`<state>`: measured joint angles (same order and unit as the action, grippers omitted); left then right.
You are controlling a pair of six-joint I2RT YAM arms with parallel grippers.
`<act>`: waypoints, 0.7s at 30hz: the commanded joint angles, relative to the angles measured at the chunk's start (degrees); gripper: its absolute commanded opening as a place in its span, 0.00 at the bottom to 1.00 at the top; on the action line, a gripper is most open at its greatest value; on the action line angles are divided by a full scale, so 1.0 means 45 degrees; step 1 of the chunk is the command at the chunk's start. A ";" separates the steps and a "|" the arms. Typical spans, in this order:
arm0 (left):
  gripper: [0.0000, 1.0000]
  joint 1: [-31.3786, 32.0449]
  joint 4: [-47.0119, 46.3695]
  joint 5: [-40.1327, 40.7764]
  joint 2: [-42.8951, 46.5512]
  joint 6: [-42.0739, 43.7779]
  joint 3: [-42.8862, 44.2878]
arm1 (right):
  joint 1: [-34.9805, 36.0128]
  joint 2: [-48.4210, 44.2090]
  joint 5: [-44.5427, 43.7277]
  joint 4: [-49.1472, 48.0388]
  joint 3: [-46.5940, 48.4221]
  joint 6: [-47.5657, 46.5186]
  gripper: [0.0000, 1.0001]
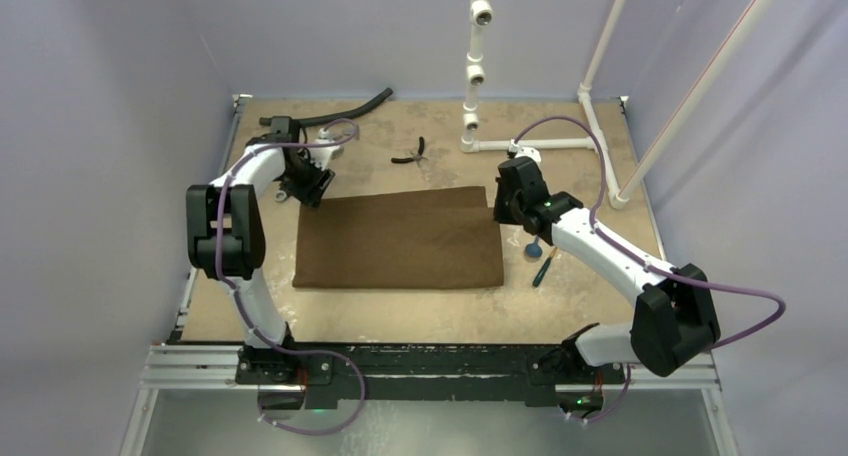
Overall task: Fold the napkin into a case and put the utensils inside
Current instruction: Fold and flatten the napkin at the center of the board.
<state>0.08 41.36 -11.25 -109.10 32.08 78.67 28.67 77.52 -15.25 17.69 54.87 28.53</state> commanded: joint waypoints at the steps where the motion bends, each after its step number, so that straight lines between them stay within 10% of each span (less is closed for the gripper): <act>1: 0.50 -0.0017 -0.0260 -0.0177 0.0732 -0.0098 -0.0432 | 0.0017 -0.0221 0.0087 -0.0086 -0.0084 0.0094 0.00; 21: 0.32 -0.0348 -0.0624 -0.0199 -0.0304 -0.1350 -0.0941 | 0.0017 -0.0251 0.0146 -0.0186 -0.0045 0.0148 0.00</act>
<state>-1.04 40.29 -11.97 -109.19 27.99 75.07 28.67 77.52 -15.09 17.28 54.78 28.53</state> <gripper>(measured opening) 0.321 0.005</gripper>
